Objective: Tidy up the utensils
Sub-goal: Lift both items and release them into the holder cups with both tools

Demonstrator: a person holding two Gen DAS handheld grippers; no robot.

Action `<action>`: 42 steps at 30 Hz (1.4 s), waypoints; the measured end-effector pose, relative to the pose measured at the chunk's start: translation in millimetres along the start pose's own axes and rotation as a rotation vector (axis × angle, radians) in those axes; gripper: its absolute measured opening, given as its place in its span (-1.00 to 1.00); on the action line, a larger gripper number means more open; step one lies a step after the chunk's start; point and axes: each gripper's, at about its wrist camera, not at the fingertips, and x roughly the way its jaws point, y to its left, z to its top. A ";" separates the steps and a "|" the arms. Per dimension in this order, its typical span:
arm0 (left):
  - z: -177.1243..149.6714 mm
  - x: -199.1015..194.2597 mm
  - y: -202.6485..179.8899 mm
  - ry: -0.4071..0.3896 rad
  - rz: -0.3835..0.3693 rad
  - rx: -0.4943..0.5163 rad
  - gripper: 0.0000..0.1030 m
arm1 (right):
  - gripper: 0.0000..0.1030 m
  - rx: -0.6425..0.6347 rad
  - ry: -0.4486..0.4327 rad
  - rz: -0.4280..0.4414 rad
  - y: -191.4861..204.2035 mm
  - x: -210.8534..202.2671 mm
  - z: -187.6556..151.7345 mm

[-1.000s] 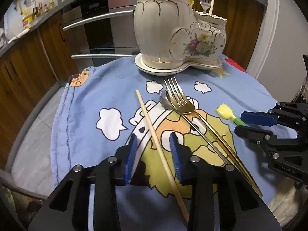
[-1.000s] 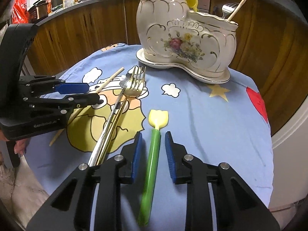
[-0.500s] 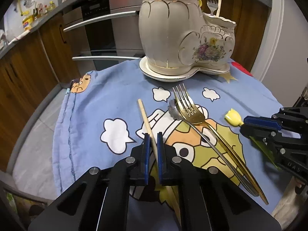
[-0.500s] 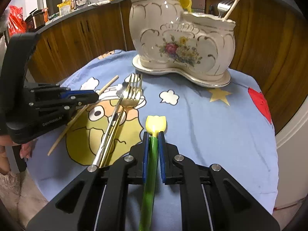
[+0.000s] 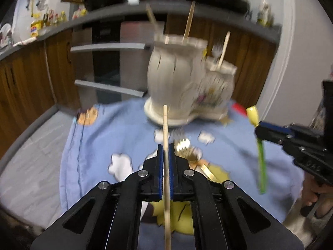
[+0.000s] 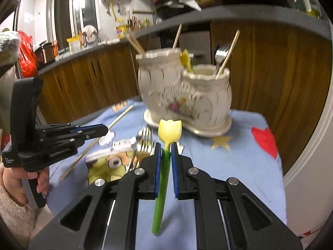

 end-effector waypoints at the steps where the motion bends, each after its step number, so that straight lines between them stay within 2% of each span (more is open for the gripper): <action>1: 1.8 -4.2 0.8 -0.027 0.000 -0.009 -0.90 | -0.82 -0.005 -0.021 -0.003 0.1 -3.1 0.4; 6: 8.1 -16.3 2.1 -0.126 -0.019 -0.026 -0.90 | -0.82 -0.024 -0.129 -0.012 0.1 -15.0 9.2; 12: 12.6 -32.8 -0.5 -0.232 -0.039 -0.024 -0.90 | -0.82 -0.032 -0.177 -0.009 -2.8 -20.8 16.5; 16: 16.6 -39.0 -5.2 -0.275 -0.070 -0.023 -0.90 | -0.82 -0.029 -0.229 -0.016 -6.7 -29.1 36.4; 21: 25.0 -47.3 -13.1 -0.356 -0.042 0.000 -0.90 | -0.82 -0.001 -0.297 -0.011 -15.5 -32.2 66.3; 26: 53.1 -54.4 -7.9 -0.459 -0.059 -0.034 -0.90 | -0.82 -0.005 -0.360 -0.007 -19.6 -31.8 95.2; 33: 105.3 -33.9 0.0 -0.515 -0.057 -0.059 -0.90 | -0.82 0.000 -0.402 -0.005 -30.8 -20.0 125.9; 42: 158.5 -8.0 8.2 -0.587 -0.053 -0.107 -0.90 | -0.82 0.064 -0.458 -0.032 -56.9 -5.4 141.2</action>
